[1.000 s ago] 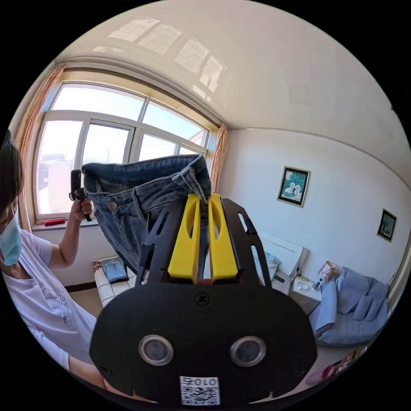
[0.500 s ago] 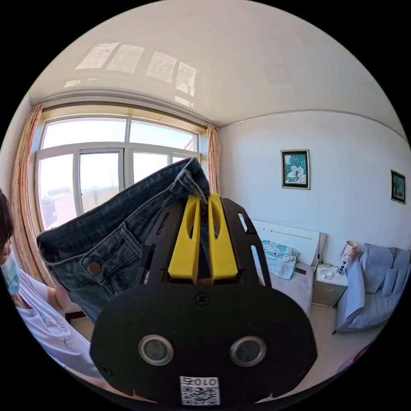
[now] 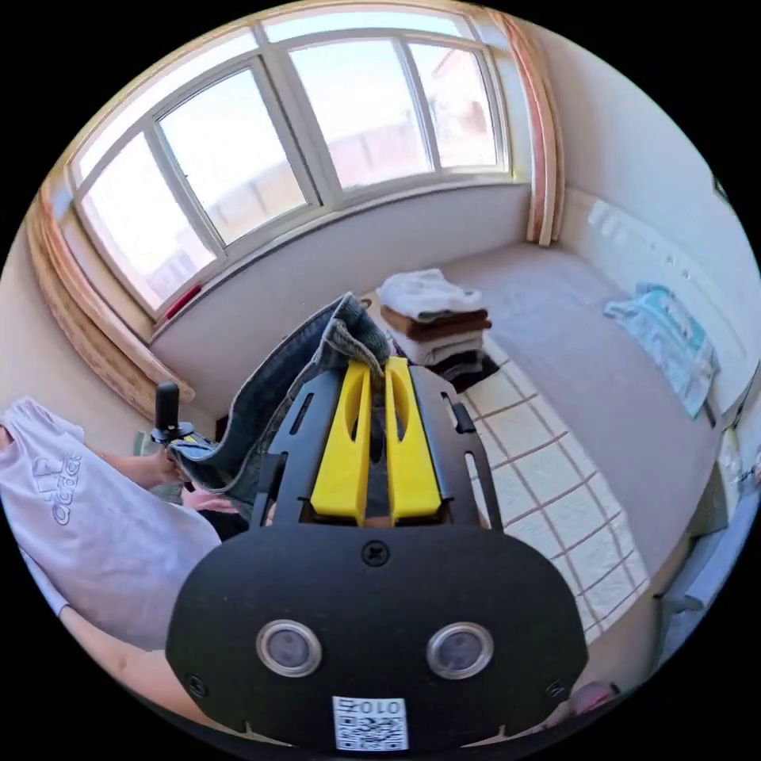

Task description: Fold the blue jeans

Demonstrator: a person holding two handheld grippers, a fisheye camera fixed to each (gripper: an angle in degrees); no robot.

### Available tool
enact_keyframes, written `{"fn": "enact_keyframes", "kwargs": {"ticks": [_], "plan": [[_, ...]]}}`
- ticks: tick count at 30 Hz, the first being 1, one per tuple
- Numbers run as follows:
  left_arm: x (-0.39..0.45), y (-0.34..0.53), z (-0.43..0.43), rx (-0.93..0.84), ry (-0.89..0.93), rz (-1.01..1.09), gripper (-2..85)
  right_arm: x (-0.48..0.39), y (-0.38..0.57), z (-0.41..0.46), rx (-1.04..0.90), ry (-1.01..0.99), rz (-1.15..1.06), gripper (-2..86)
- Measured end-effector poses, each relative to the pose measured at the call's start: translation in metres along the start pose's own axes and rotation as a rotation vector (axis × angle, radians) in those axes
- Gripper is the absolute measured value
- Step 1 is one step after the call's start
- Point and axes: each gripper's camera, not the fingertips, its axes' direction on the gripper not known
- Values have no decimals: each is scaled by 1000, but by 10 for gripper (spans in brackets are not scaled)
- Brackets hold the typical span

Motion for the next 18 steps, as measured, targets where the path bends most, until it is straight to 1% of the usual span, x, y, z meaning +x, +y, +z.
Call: {"fn": "enact_keyframes", "kwargs": {"ticks": [1,2,3,5,8,10,12,13,15,16,18], "plan": [[-35,33,8,-28,-55,-96,20,5,-1,24,-17,-37,41,45],[-65,62,14,-48,-112,-178,20,11,-6,66,-52,-79,101,45],[-78,76,15,-49,-131,-224,21,10,-16,100,-94,-85,141,44],[-121,118,17,-36,-147,-330,22,1,-42,136,-148,-76,155,43],[-157,149,17,-1,-129,-384,24,-29,-114,168,-202,-31,60,42],[-171,161,15,32,-124,-388,25,-57,-167,184,-252,24,-51,42],[-183,172,11,77,-139,-384,25,-101,-237,212,-310,106,-215,40],[-190,180,10,104,-161,-391,26,-112,-254,220,-321,130,-248,39],[-202,192,7,130,-223,-413,28,-148,-316,264,-369,235,-324,41],[-210,198,7,136,-289,-437,29,-154,-329,277,-378,262,-328,43],[-226,209,8,147,-387,-504,33,-174,-375,329,-382,330,-310,57]]}}
